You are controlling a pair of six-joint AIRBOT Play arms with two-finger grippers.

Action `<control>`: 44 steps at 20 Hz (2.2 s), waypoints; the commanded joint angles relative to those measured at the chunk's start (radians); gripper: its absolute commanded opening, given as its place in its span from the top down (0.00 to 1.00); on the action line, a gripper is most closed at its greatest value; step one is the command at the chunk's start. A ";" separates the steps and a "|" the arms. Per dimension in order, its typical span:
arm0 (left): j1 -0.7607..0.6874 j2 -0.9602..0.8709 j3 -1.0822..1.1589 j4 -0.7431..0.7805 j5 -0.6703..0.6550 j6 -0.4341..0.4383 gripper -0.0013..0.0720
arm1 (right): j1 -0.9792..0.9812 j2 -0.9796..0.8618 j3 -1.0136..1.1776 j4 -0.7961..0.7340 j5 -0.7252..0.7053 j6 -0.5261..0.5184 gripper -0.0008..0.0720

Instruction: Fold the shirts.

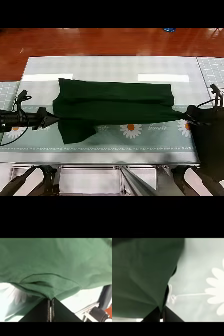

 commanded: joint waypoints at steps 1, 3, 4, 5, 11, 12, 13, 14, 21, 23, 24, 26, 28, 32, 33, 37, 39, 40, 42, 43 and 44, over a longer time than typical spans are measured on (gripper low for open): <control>-0.032 -0.050 0.068 -0.009 0.064 -0.019 0.96 | -0.002 0.005 0.004 0.127 -0.075 -0.041 0.96; -0.090 -0.139 0.161 -0.009 0.108 -0.037 0.95 | 0.021 -0.075 0.053 0.148 -0.114 -0.053 0.96; -0.123 -0.197 0.224 -0.009 0.124 -0.052 0.96 | 0.037 -0.128 0.089 0.146 -0.130 -0.053 0.96; -0.153 -0.255 0.288 -0.009 0.135 -0.058 0.96 | 0.051 -0.179 0.124 0.146 -0.143 -0.055 0.96; -0.253 -0.616 0.750 -0.009 0.137 -0.215 0.96 | 0.113 -0.472 0.356 0.130 -0.157 -0.046 0.96; -0.256 -0.667 0.827 -0.008 0.124 -0.245 0.96 | 0.113 -0.510 0.398 0.136 -0.157 -0.043 0.96; -0.258 -0.717 0.897 -0.008 0.101 -0.267 0.96 | 0.113 -0.542 0.433 0.132 -0.156 -0.039 0.96; -0.258 -0.760 0.954 -0.008 0.076 -0.284 0.96 | 0.113 -0.575 0.470 0.130 -0.156 -0.035 0.96; -0.267 -0.949 1.064 -0.004 0.002 -0.314 0.95 | 0.113 -0.742 0.570 0.219 -0.184 -0.036 0.96; -0.272 -0.961 1.064 0.011 -0.004 -0.314 0.40 | 0.113 -0.761 0.570 0.241 -0.223 -0.036 0.43; -0.265 -0.960 1.067 0.013 -0.029 -0.312 0.30 | 0.112 -0.760 0.576 0.237 -0.228 -0.042 0.43; -0.218 -0.954 1.115 0.052 -0.117 -0.315 0.30 | 0.075 -0.760 0.645 0.225 -0.132 -0.040 0.43; -0.150 -0.903 1.154 0.108 -0.189 -0.315 0.30 | 0.002 -0.751 0.735 0.203 0.008 -0.017 0.43; -0.047 -0.643 1.102 0.447 -0.027 -0.366 0.30 | -0.126 -0.666 0.702 0.085 0.060 0.035 0.43; -0.041 -0.558 1.042 0.511 0.069 -0.391 0.30 | -0.131 -0.649 0.653 0.070 0.034 0.036 0.43; -0.096 -0.218 0.647 0.404 0.373 -0.350 0.30 | -0.074 -0.657 0.458 0.121 -0.145 0.034 0.43; -0.167 -0.101 0.472 0.332 0.420 -0.302 0.30 | -0.023 -0.700 0.447 0.150 -0.171 0.027 0.43; -0.208 -0.058 0.404 0.317 0.433 -0.303 0.30 | -0.001 -0.720 0.447 0.171 -0.180 0.027 0.43; -0.282 -0.017 0.327 0.311 0.438 -0.303 0.30 | 0.036 -0.758 0.454 0.240 -0.183 0.007 0.43; -0.314 -0.015 0.315 0.311 0.436 -0.303 0.30 | 0.056 -0.778 0.462 0.272 -0.177 -0.009 0.43; -0.348 -0.021 0.314 0.311 0.440 -0.303 0.30 | 0.076 -0.793 0.471 0.298 -0.176 -0.016 0.43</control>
